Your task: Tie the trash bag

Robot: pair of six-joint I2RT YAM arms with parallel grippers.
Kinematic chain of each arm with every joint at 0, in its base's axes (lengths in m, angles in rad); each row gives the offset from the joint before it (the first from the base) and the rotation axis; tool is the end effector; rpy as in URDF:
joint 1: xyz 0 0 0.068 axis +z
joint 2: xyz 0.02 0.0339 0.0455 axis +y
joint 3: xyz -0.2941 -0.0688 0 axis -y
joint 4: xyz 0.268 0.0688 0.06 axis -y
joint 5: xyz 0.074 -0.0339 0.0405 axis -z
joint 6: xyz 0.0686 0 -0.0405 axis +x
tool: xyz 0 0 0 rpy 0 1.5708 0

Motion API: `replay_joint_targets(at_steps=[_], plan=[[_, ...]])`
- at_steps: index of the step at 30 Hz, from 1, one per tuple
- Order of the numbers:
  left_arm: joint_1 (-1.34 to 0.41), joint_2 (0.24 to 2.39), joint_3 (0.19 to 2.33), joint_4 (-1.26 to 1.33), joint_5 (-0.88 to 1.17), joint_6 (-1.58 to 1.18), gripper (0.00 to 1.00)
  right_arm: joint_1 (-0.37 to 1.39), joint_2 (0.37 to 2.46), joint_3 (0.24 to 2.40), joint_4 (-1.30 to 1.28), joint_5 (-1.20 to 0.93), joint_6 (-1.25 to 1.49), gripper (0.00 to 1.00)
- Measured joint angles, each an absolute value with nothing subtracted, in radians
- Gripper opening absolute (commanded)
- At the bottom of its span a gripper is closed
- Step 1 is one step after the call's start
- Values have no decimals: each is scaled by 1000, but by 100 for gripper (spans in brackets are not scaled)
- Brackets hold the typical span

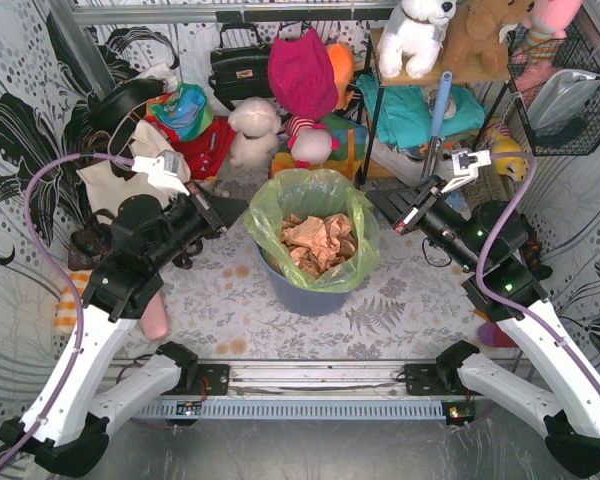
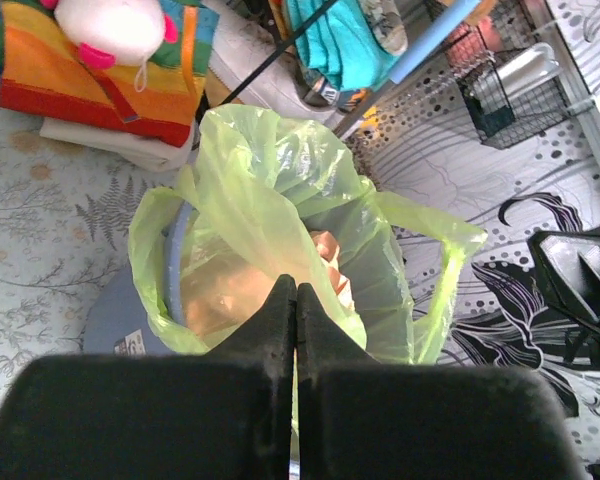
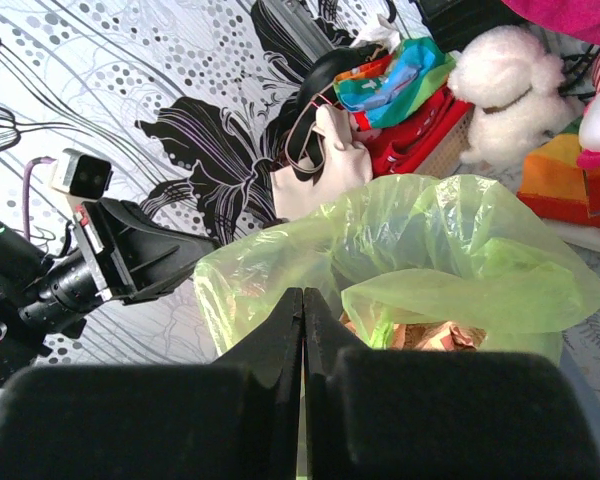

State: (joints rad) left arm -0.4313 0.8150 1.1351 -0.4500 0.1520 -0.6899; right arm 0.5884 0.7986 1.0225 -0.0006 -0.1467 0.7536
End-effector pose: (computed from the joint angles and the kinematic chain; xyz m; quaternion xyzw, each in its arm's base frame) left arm 0.1723 -0.0907 0.4504 -0.0469 0.7495 -0.3981 0.5268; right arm 0.1617 0.1200 0.4736 -0.0057 0.6248 0.5204 0.5820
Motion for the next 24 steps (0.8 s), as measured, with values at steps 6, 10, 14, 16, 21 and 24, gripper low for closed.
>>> replay_joint_targets(at_steps=[6, 10, 14, 16, 21, 24], plan=[[-431, 857, 1179, -568, 42, -718, 51, 588, 798, 1023, 15, -157, 739, 0], [-431, 881, 1142, -626, 10, -747, 59, 588, 798, 1023, 15, -157, 739, 0], [-431, 889, 1081, -637, 22, -770, 63, 588, 799, 1023, 1, -156, 734, 0], [-431, 889, 1058, -625, 43, -778, 61, 588, 803, 1023, -16, -156, 725, 0], [-431, 909, 1035, -587, 89, -792, 40, 588, 810, 1023, -47, -156, 716, 0], [-431, 915, 1034, -572, 99, -795, 27, 588, 810, 1023, -49, -156, 716, 0]])
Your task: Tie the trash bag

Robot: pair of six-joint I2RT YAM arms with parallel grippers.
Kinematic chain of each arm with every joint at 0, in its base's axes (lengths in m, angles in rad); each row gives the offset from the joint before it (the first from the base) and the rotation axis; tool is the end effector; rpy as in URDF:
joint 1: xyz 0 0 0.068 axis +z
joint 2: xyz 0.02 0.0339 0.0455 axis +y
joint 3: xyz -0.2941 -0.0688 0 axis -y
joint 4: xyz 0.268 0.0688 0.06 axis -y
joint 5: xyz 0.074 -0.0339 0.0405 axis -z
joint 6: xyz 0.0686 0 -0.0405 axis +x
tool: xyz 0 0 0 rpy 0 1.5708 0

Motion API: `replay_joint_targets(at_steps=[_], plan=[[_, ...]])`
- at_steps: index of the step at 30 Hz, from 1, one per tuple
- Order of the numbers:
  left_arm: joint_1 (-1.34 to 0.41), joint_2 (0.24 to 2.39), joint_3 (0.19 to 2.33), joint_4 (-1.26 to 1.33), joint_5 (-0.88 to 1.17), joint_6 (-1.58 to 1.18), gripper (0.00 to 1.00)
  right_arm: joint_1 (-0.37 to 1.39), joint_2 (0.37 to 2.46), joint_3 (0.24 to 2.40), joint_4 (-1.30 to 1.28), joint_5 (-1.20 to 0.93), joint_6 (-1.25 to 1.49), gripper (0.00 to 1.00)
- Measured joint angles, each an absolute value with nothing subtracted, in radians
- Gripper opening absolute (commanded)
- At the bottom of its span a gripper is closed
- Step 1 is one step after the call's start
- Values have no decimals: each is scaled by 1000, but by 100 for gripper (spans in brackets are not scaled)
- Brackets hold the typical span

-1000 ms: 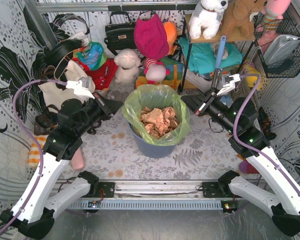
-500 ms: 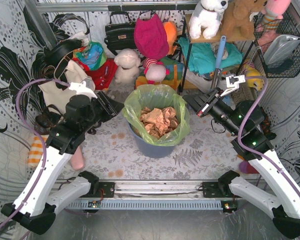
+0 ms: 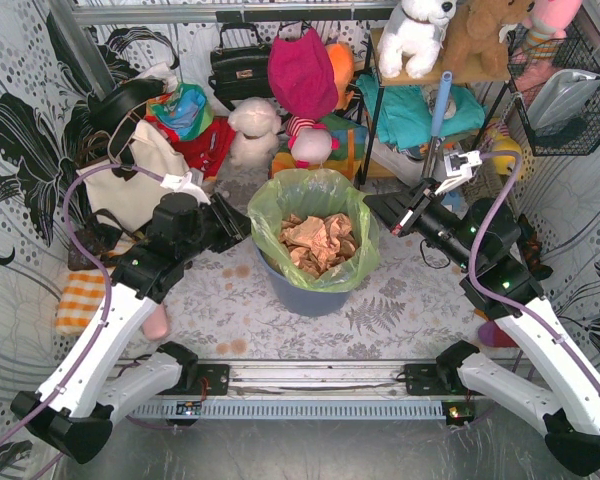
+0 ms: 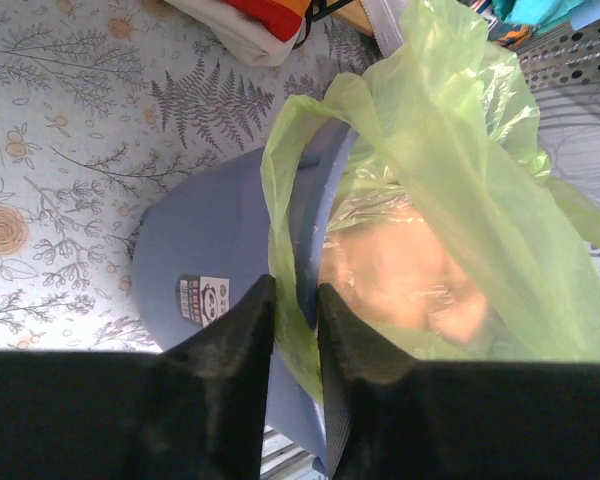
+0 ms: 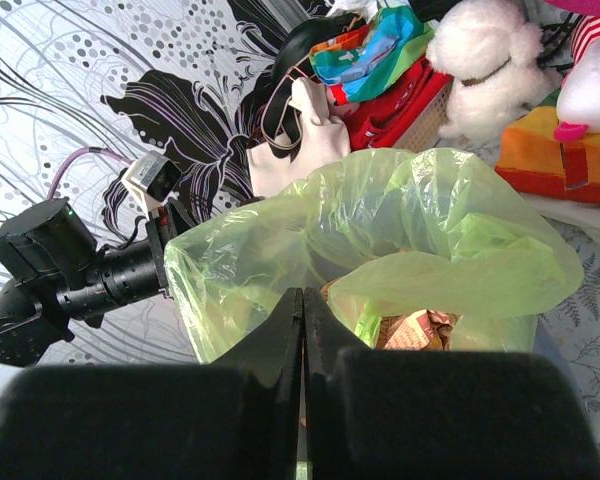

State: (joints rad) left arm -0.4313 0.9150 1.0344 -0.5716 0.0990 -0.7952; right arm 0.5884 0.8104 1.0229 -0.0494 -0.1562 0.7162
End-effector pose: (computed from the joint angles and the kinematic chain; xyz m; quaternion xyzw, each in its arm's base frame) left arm 0.2039 -0.1013 0.3759 -0.1274 0.8374 -0.3393 0.4092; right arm 0.1659 0.1235 0.4648 -0.0182 0.6477 0.5015 0.5733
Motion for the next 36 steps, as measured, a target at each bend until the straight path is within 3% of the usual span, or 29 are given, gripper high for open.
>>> replay_joint_targets(at_steps=[5, 20, 28, 36], plan=[[-431, 914, 1035, -560, 102, -788, 19, 588, 814, 1023, -49, -157, 716, 0], [-431, 917, 1104, -622, 26, -733, 25, 588, 820, 1023, -49, -157, 716, 0], [-431, 923, 1116, -627, 18, -714, 0, 588, 820, 1023, -49, -157, 716, 0], [-431, 926, 1156, -624, 43, -697, 0, 588, 820, 1023, -49, -156, 716, 0]])
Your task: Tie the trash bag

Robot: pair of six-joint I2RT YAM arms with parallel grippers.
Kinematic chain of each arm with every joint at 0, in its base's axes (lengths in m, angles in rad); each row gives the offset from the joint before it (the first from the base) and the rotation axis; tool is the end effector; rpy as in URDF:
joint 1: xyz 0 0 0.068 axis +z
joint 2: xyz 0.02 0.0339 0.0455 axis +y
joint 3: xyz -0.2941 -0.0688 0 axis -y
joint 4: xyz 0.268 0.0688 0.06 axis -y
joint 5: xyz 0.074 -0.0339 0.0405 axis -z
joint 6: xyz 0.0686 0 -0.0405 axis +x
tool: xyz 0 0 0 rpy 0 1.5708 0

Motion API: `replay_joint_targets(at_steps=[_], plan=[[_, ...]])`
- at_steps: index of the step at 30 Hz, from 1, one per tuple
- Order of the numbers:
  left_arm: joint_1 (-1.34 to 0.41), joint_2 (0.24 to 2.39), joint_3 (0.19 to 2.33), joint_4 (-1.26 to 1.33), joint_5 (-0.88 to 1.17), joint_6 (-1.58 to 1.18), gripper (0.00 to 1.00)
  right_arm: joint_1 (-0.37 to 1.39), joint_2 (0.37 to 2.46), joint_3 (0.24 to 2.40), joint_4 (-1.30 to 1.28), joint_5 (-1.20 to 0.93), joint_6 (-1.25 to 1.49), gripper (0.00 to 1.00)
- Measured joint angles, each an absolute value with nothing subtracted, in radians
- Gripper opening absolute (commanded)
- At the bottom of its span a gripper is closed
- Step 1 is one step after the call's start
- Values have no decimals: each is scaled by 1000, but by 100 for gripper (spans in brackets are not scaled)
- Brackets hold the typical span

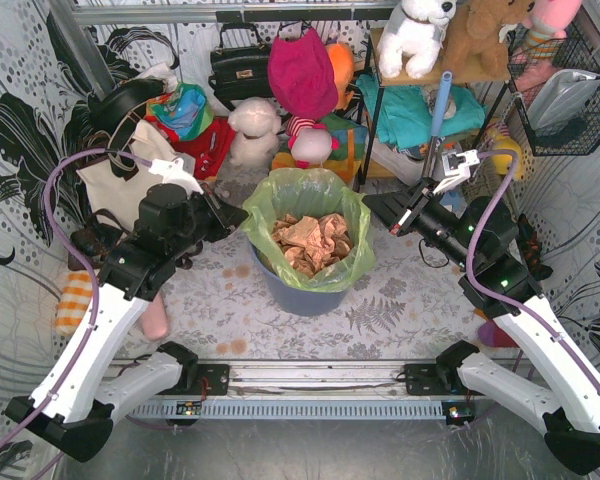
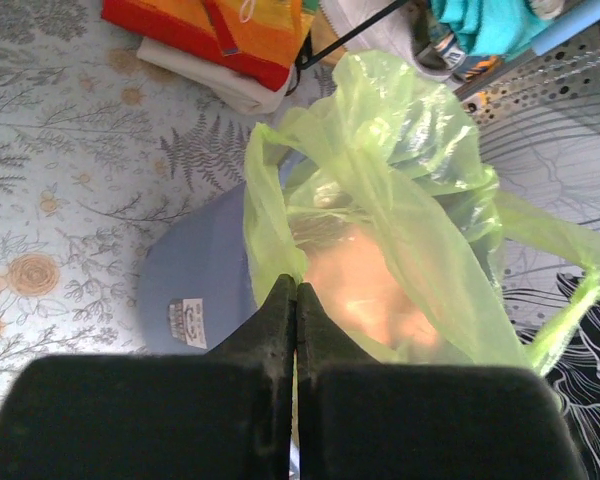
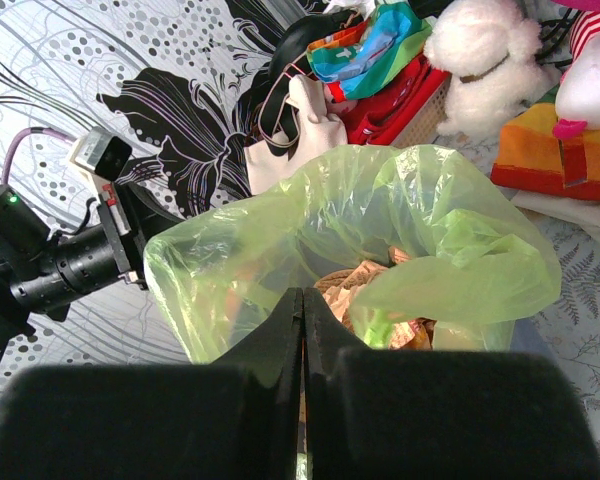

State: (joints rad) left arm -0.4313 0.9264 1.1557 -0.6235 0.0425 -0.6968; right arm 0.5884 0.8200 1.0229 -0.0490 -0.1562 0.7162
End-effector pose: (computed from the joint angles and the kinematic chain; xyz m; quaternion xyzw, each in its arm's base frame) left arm 0.2007 -0.0956 0.4132 -0.0984 0.8259 -0.3116 0.4594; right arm 0.1686 0.1254 0.4630 -0.0177 0.6511 0.4999 0.5708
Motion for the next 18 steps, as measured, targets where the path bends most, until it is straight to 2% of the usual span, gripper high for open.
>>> replay_joint_targets(at_steps=[5, 14, 15, 16, 17, 18], plan=[[-431, 923, 1180, -598, 100, -691, 0, 588, 820, 1023, -49, -157, 716, 0], [-431, 944, 1208, -416, 326, -667, 0, 589, 836, 1031, -94, -126, 717, 0], [-431, 950, 1210, -390, 351, -667, 0, 588, 840, 1042, -130, -102, 717, 4], [-431, 954, 1210, -368, 370, -668, 0, 588, 845, 1054, -163, -79, 718, 13], [-431, 958, 1210, -341, 392, -668, 0, 588, 848, 1068, -200, -50, 717, 23], [-431, 962, 1210, -318, 410, -669, 0, 588, 849, 1078, -233, -21, 719, 38]])
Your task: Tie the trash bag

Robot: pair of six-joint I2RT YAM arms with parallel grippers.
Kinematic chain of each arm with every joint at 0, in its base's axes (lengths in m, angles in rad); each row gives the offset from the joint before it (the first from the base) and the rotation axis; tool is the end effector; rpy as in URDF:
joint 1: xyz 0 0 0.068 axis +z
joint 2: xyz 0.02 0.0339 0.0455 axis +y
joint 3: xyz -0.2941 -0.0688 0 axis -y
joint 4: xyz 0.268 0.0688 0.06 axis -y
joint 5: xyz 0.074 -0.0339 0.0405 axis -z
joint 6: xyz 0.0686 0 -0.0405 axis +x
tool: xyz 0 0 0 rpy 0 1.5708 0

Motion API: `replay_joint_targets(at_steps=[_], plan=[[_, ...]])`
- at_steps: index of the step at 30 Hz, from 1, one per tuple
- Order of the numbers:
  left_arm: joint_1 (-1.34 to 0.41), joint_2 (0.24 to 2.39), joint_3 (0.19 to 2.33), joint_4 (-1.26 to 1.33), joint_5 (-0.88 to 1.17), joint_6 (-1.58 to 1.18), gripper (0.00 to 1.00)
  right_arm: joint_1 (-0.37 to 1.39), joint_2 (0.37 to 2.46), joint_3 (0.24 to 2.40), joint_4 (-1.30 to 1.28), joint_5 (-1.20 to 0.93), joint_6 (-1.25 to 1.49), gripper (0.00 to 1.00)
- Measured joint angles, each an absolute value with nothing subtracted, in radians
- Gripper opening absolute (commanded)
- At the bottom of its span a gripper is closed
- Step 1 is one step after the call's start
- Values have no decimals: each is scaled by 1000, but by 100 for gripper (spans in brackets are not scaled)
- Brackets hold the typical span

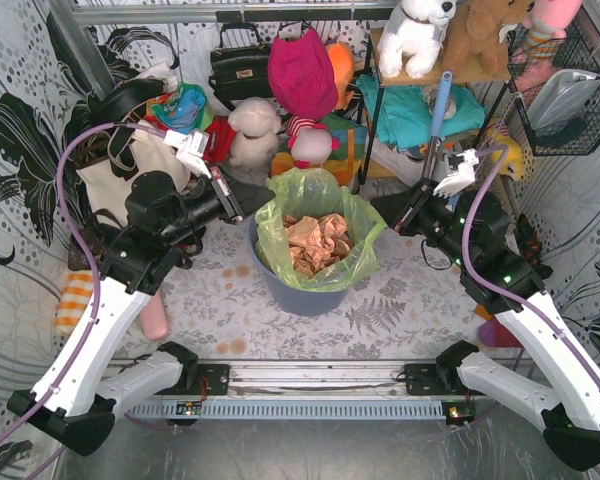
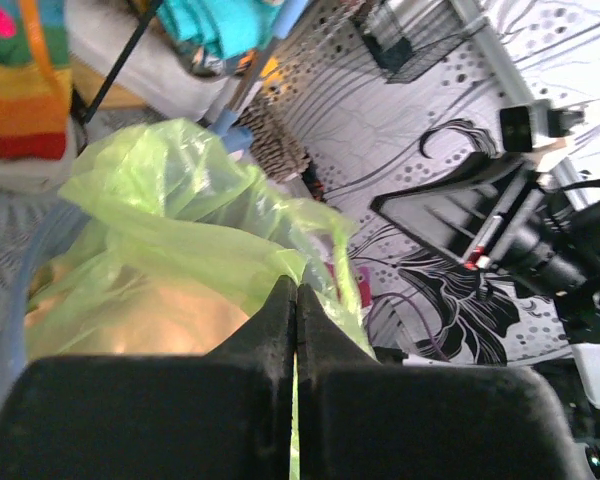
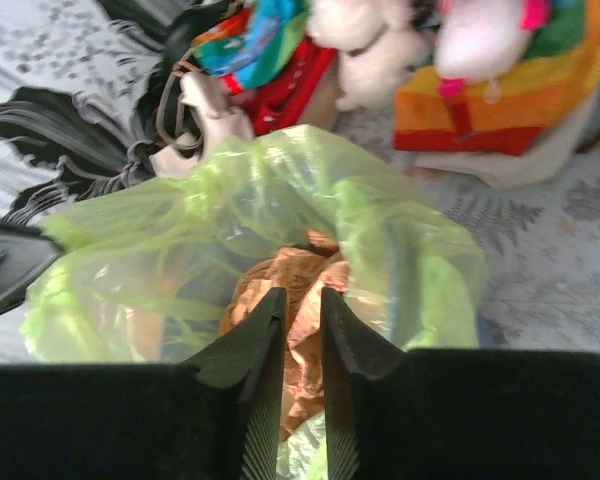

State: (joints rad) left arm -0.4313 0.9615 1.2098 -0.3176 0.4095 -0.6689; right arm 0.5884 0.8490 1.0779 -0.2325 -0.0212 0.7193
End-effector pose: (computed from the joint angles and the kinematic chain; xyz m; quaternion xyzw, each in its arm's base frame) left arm 0.2005 -0.1224 0.4692 0.0529 0.7273 -0.4759 0.4917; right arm 0.1786 0.1209 0.4530 0.0389 0.7073 0.4353 0.5557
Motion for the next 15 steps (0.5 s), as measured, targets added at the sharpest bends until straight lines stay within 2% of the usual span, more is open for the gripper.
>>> replay_joint_targets(at_steps=[1, 3, 9, 12, 15], plan=[[-431, 964, 1210, -294, 426, -671, 0, 588, 847, 1084, -268, 11, 720, 46], [-431, 967, 1210, -252, 451, -675, 0, 588, 836, 1085, -315, 55, 730, 56], [-431, 977, 1209, -111, 525, -707, 0, 588, 813, 1085, -427, 120, 748, 71], [-431, 991, 1204, -23, 565, -738, 0, 588, 813, 1070, -439, 116, 767, 75], [-431, 1013, 1198, 52, 607, -774, 0, 588, 813, 1029, -427, 96, 793, 74]])
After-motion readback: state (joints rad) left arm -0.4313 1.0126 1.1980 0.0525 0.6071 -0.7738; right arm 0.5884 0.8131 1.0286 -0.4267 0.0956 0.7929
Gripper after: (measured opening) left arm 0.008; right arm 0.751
